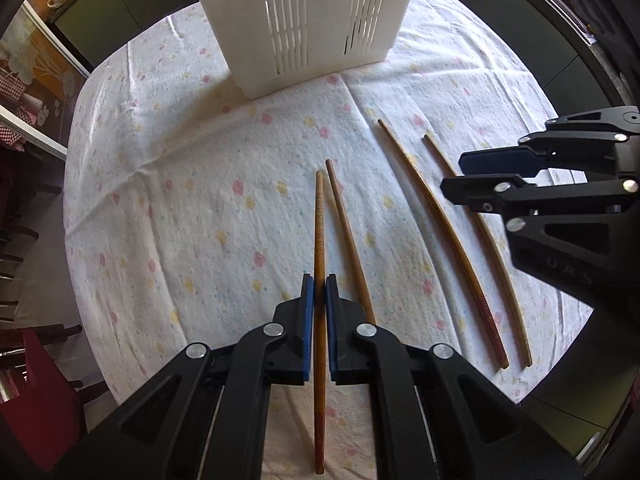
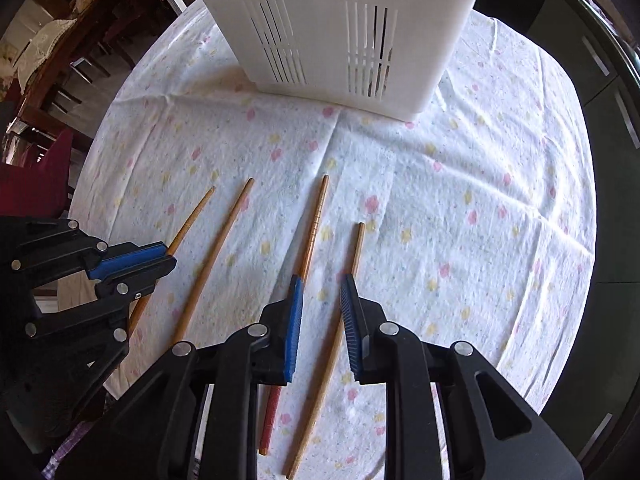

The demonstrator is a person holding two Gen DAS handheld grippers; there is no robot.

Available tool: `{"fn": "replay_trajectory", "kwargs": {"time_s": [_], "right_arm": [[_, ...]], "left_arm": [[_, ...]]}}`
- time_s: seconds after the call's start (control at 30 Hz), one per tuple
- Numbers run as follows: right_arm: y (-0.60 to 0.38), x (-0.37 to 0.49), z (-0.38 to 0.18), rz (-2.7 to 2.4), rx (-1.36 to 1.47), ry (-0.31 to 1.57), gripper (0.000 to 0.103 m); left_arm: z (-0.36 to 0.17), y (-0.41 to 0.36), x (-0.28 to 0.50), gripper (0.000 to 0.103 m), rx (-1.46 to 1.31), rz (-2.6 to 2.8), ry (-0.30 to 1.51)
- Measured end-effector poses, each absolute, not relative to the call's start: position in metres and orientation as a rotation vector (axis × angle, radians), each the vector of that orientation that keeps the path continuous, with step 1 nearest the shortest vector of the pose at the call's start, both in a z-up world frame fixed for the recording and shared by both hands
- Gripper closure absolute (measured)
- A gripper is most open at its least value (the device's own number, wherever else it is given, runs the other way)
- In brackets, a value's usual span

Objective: Organize utensils
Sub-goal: 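Grasp a wooden chopstick with the left gripper while the right gripper grasps another chopstick, then lift both chopsticks, carry them over the white caddy and open both grippers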

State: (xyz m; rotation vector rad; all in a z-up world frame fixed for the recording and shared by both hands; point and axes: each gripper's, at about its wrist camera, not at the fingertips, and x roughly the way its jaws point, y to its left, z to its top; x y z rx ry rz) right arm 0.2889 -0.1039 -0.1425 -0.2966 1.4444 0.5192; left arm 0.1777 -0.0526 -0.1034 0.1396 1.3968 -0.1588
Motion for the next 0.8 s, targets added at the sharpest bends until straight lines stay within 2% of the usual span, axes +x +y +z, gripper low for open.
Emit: {"fn": "replay_trajectory", "kwargs": {"time_s": [0.37,0.4,0.43,0.53,0.8], "right_arm": [[-0.066,0.306,-0.166,0.466,-0.381,1.500,0.082],[-0.064,0.305,-0.166,0.459,-0.395,1.494,0.083],[-0.059,0.303,-0.167,0.465,-0.403,1.489,0.089],[-0.055,0.295,-0.168,0.463,-0.414,1.473,0.096],[-0.087,0.288,-0.145,0.496,-0.281,1.405,0.097]], "left_arm": [[-0.077,-0.049,0.172,0.097,0.160,-0.168,1.287],[-0.073,-0.049,0.171,0.097,0.158,-0.166,1.277],[-0.070,-0.048,0.170,0.097,0.155,-0.163,1.266],[-0.070,-0.048,0.174,0.097,0.145,-0.157,1.243],[-0.047,-0.044,0.163,0.097,0.171,-0.142,1.139]]}}
